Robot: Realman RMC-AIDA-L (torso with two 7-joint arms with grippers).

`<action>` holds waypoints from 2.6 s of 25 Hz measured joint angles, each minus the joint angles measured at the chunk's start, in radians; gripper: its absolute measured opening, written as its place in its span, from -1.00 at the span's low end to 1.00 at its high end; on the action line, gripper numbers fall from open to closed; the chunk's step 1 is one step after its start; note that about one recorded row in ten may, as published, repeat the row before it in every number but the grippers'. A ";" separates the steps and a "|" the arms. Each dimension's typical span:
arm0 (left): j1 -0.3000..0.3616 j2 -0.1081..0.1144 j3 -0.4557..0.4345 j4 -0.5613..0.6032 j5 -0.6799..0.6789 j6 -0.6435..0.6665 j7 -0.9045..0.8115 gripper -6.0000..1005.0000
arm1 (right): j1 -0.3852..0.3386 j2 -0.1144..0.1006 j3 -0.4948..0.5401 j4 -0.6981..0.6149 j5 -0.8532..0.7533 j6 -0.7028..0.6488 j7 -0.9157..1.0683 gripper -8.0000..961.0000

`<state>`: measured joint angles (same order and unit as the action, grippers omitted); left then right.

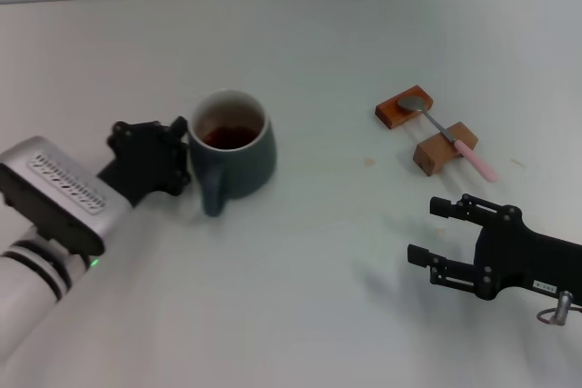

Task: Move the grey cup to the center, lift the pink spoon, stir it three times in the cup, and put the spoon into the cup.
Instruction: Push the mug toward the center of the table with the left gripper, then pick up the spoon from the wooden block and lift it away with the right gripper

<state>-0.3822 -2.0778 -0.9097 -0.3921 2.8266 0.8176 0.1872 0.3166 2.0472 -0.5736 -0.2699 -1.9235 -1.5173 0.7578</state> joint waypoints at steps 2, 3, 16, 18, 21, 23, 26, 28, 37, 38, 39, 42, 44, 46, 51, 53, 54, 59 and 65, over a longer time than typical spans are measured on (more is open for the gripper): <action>0.000 0.000 0.023 -0.031 -0.002 -0.022 0.001 -0.95 | -0.001 0.000 0.000 0.000 0.000 0.001 0.000 0.57; 0.001 0.000 0.031 -0.047 -0.002 -0.033 0.001 -0.95 | -0.001 0.000 0.000 0.000 0.000 0.001 0.000 0.57; 0.016 -0.001 0.127 -0.231 -0.007 -0.173 -0.012 -0.94 | -0.003 0.002 0.009 0.000 0.000 0.002 0.000 0.57; 0.016 -0.002 0.132 -0.241 -0.007 -0.175 -0.012 -0.94 | -0.002 0.002 0.009 0.000 0.000 0.002 0.000 0.57; 0.018 -0.002 0.132 -0.246 -0.007 -0.176 -0.013 -0.94 | -0.002 0.002 0.009 0.000 0.000 0.002 0.000 0.57; 0.019 -0.002 0.128 -0.247 -0.007 -0.176 -0.014 -0.94 | -0.002 0.002 0.009 0.000 0.000 0.003 0.000 0.57; 0.023 -0.002 0.114 -0.245 -0.010 -0.170 -0.019 -0.94 | -0.002 0.002 0.009 0.000 0.000 0.003 0.000 0.57; 0.032 0.002 0.083 -0.242 -0.019 -0.139 -0.051 -0.93 | -0.002 0.002 0.009 0.000 0.000 0.004 0.000 0.57; 0.038 0.082 -0.024 -0.030 0.061 0.410 -0.542 -0.93 | -0.005 0.001 0.010 0.000 0.000 0.010 0.000 0.57; 0.028 0.093 -0.013 0.017 0.063 0.492 -0.604 -0.93 | -0.005 0.000 0.011 0.000 0.000 0.010 0.000 0.57; 0.010 0.108 0.029 0.091 0.064 0.614 -0.682 -0.93 | -0.005 -0.001 0.016 0.000 0.000 0.010 0.000 0.57; -0.010 0.118 0.096 0.180 0.064 0.734 -0.752 -0.92 | -0.006 -0.002 0.022 0.000 0.000 0.010 0.000 0.57; -0.042 0.116 0.216 0.312 0.065 0.876 -0.798 -0.92 | -0.007 -0.004 0.025 0.000 0.000 0.010 0.000 0.57; -0.053 0.106 0.289 0.374 0.065 0.932 -0.801 -0.92 | -0.007 -0.004 0.025 0.000 0.000 0.010 0.000 0.57; -0.059 0.076 0.409 0.460 0.064 0.973 -0.791 -0.92 | -0.004 -0.005 0.026 0.000 0.000 0.010 0.000 0.57; -0.059 0.053 0.440 0.503 0.064 0.971 -0.787 -0.92 | -0.003 -0.005 0.026 0.000 0.000 0.010 0.000 0.57; -0.055 0.031 0.455 0.536 0.064 0.968 -0.774 -0.92 | -0.002 -0.005 0.026 0.000 0.000 0.010 0.000 0.57; -0.034 0.015 0.471 0.546 0.063 0.925 -0.743 -0.79 | -0.001 -0.006 0.027 -0.002 0.000 0.010 0.009 0.57; -0.015 0.012 0.474 0.544 0.061 0.889 -0.736 -0.37 | -0.005 -0.006 0.028 -0.005 0.000 0.010 0.014 0.57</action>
<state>-0.3971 -2.0653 -0.4361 0.1515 2.8876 1.7063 -0.5491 0.3120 2.0416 -0.5461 -0.2744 -1.9236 -1.5069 0.7716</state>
